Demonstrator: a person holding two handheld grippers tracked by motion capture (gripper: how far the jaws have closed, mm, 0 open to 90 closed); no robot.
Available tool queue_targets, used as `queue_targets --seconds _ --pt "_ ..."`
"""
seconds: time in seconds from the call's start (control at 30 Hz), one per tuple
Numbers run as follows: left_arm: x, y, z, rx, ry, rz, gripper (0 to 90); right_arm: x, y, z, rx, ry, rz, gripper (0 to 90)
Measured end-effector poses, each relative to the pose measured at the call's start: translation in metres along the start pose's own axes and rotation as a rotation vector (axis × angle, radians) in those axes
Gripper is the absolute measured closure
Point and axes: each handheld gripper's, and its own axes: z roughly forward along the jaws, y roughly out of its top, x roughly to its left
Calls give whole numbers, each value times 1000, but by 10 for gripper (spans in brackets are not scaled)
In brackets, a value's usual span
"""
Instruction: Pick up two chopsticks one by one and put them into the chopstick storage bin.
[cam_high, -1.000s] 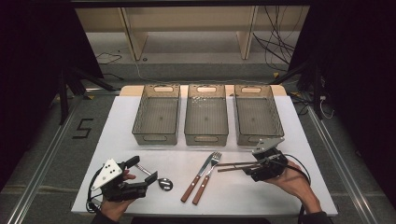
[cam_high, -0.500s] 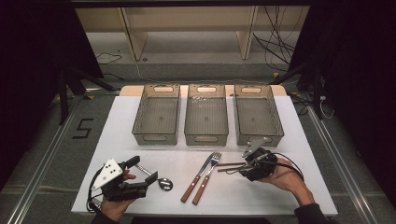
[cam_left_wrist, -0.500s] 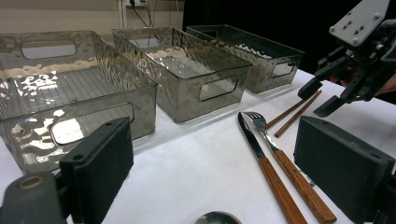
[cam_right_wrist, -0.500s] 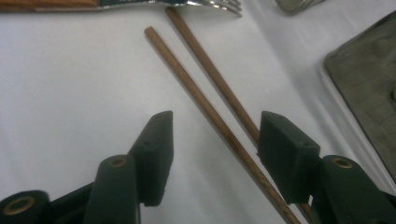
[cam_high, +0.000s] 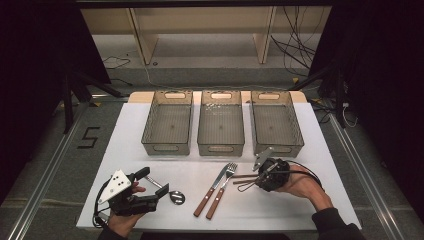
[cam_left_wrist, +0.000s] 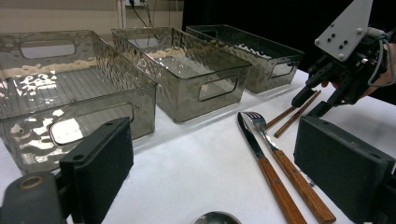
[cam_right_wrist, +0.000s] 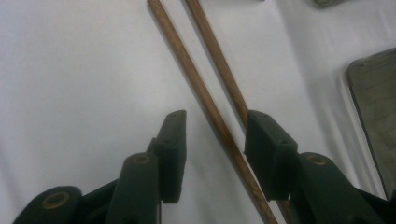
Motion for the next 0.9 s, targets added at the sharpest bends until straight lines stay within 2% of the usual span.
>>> queue_targets --seconds 0.13,0.43,0.67,0.9 --pt "0 0 0 1 -1 1 116 -1 1 2 13 9 -39 622" --pt "0 0 1 4 -3 -1 116 -7 4 7 74 31 -75 663" --pt "0 0 1 4 -4 -1 117 -12 8 10 109 83 -108 718" --pt "0 0 0 3 -3 0 116 -14 11 10 141 108 -141 771"
